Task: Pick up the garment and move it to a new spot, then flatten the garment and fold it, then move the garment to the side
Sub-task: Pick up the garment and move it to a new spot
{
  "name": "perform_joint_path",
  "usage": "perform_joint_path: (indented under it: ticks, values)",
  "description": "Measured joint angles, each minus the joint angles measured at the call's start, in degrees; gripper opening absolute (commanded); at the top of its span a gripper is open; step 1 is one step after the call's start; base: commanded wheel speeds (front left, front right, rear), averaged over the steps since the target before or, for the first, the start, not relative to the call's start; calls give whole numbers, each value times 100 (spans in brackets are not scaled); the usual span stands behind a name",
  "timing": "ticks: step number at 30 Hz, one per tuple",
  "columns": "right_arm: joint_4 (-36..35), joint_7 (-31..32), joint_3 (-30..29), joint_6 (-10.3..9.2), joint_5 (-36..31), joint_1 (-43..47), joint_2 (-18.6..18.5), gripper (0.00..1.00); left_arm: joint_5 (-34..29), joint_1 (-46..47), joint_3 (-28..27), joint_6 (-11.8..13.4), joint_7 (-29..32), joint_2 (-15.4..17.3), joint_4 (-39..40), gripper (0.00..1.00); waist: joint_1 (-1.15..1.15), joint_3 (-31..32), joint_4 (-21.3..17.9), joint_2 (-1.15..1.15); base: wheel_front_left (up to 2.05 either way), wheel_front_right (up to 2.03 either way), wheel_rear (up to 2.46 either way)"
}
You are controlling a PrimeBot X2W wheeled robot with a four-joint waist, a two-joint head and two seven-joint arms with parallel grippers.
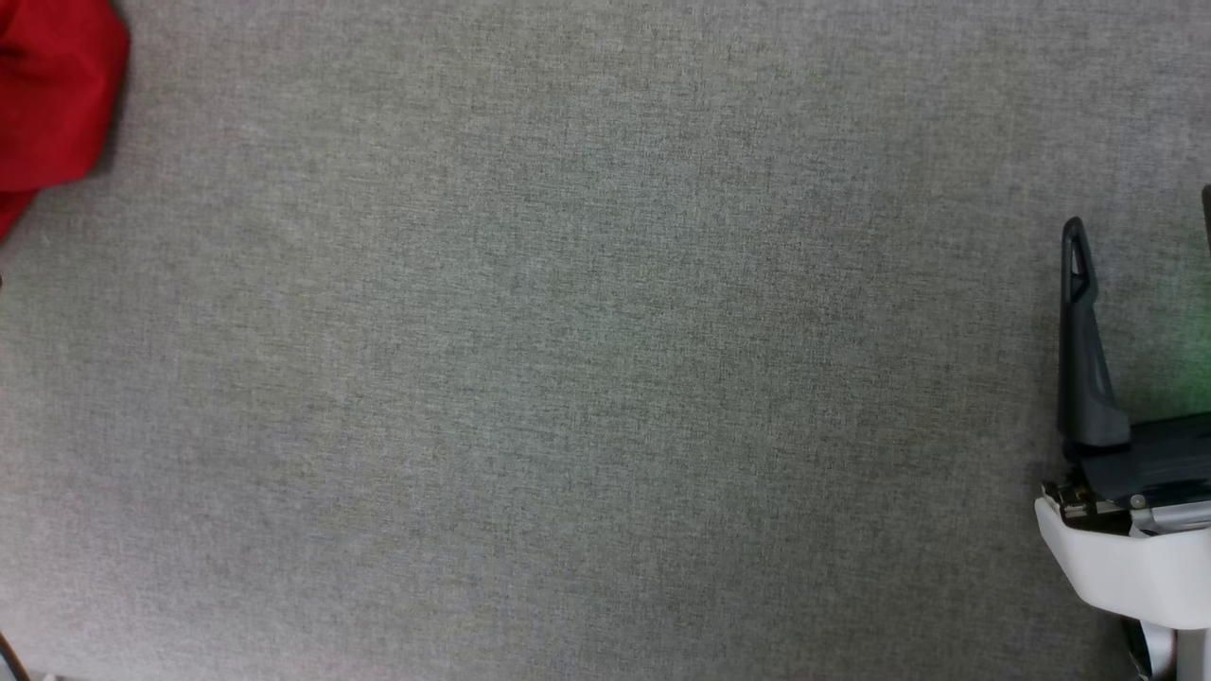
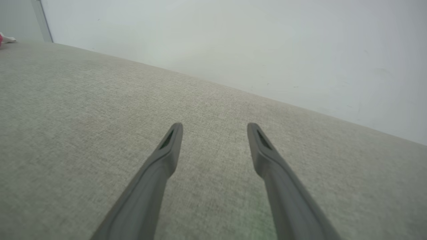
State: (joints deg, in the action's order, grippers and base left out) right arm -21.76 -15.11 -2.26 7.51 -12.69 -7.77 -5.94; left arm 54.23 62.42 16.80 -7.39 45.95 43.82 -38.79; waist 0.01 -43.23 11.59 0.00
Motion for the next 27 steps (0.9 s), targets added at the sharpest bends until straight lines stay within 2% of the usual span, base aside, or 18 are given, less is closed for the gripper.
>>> perform_joint_path:
  ticks: [6, 8, 18, 27]
  values:
    - [-2, -5, 36, -1, -8, -48, -13, 100, 107, 3, 357, 24, -181, -69, -35, 100, -1, -63, 4, 0, 0, 0, 0]
    - [21, -5, 51, -1, -9, -49, -13, 100, 132, 11, 489, 25, -234, -64, -69, 0, -1, -34, -2, 0, 0, 0, 0]
    - [276, 2, 167, -1, 45, -37, 32, 100, 315, -20, 904, 5, -836, 52, -156, 0, 0, 486, 7, 0, 0, 0, 0]
    - [534, 3, 305, -1, 175, 55, 147, 100, 333, 198, 1438, 0, -1190, 431, 672, 0, -1, 1235, 24, 0, 0, 0, 0]
